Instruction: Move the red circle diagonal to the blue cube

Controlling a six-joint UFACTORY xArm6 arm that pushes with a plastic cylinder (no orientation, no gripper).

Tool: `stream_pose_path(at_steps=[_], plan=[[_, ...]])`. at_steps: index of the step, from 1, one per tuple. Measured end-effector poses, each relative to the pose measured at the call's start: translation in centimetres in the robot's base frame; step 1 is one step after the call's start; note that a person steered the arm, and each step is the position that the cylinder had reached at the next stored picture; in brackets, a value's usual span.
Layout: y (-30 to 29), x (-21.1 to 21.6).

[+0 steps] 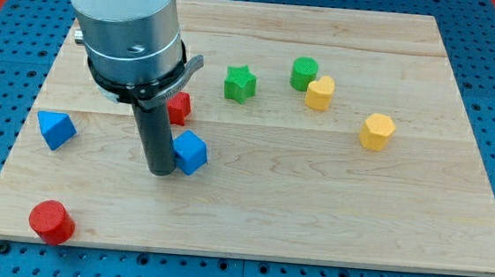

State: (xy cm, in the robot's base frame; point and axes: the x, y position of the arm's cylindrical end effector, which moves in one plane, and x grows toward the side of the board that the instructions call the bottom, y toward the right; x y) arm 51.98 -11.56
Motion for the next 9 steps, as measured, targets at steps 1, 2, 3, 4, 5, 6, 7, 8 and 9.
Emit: stream_pose_path(at_steps=[1, 2, 3, 4, 5, 6, 7, 8, 9], plan=[[-8.8, 0.5], [-11.6, 3.2], [-15.2, 5.2], [-18.1, 7.2], [-17.6, 9.8], [-14.0, 9.7], [-6.7, 9.7], [-0.9, 9.7], [1.2, 7.9]])
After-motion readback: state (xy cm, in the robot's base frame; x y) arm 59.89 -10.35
